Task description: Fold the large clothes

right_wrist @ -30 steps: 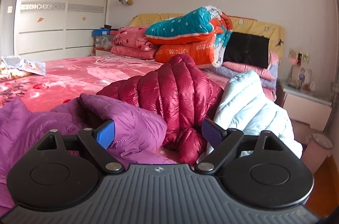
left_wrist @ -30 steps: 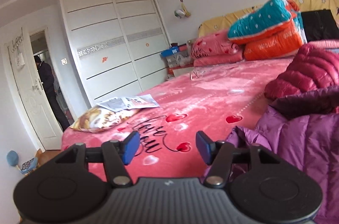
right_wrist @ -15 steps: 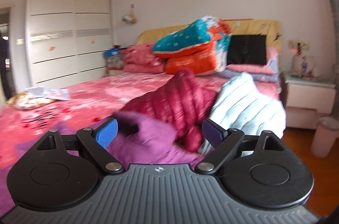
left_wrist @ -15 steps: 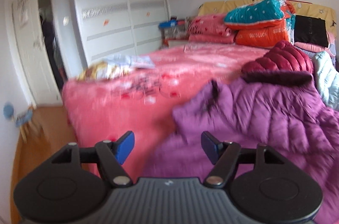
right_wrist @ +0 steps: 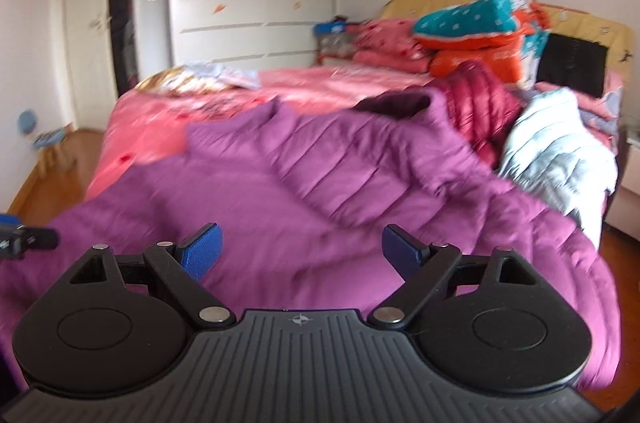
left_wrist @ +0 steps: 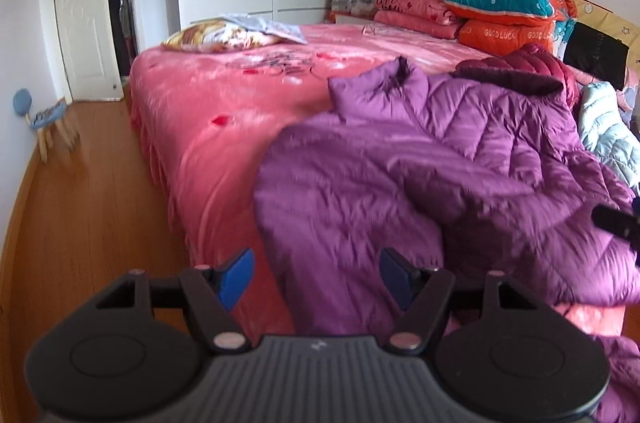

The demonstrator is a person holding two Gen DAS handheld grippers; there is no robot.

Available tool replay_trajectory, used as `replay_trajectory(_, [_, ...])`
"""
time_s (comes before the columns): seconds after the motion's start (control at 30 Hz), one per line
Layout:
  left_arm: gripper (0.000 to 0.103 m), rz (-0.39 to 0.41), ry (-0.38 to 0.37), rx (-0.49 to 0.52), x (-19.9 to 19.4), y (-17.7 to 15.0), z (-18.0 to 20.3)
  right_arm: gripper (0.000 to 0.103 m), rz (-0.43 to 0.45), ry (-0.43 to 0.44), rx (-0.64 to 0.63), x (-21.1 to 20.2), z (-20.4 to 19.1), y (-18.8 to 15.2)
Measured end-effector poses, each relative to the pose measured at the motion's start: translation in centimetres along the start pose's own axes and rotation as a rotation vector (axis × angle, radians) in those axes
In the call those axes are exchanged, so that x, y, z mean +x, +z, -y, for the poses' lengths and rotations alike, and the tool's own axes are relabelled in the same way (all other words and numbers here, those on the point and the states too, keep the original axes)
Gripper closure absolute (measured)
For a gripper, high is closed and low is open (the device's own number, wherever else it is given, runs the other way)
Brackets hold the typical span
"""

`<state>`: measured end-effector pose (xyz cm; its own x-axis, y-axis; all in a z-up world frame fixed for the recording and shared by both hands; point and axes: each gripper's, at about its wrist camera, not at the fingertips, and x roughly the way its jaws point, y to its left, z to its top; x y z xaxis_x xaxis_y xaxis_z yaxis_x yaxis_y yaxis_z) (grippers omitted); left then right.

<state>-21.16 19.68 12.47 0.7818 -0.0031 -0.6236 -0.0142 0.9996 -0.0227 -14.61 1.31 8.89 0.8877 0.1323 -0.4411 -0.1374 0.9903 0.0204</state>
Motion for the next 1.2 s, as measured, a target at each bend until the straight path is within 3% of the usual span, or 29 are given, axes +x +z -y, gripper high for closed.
replay_trajectory(0.43, [0.033, -0.144, -0.105, -0.094, 3.9, -3.4, 0.5, 0.000, -0.247, 0.107, 0.018, 0.7, -1.5, -3.9])
replay_trajectory(0.47, [0.044, -0.142, -0.094, -0.102, 4.2, -3.4, 0.4, 0.000, -0.253, 0.104, 0.022, 0.7, -1.4, -4.0])
replay_trajectory(0.5, [0.064, -0.139, -0.082, -0.116, 4.5, -3.4, 0.1, 0.000, -0.256, 0.102, 0.029, 0.7, -1.0, -4.2])
replay_trajectory(0.57, [0.083, -0.144, -0.071, -0.164, 5.2, -3.2, -0.8, 0.000, -0.261, 0.102, 0.051, 0.9, -0.6, -4.4])
replay_trajectory(0.7, [0.093, -0.116, -0.052, -0.210, 5.8, -2.7, -2.2, 0.000, -0.294, 0.103, 0.080, 1.6, -0.1, -4.8])
replay_trajectory(0.93, [0.095, 0.015, 0.067, -0.218, 5.8, 1.9, -5.7, 0.000, -0.310, 0.068, 0.101, 2.5, 0.8, -5.7])
replay_trajectory(1.03, [0.095, 0.061, 0.121, -0.215, 6.2, 4.6, -7.4, 0.000, -0.284, 0.050, 0.085, 2.6, 0.9, -5.9])
replay_trajectory(1.2, [0.094, 0.100, 0.143, -0.166, 7.3, 7.8, -9.0, 0.000, -0.214, 0.017, 0.018, 3.0, 0.5, -5.5])
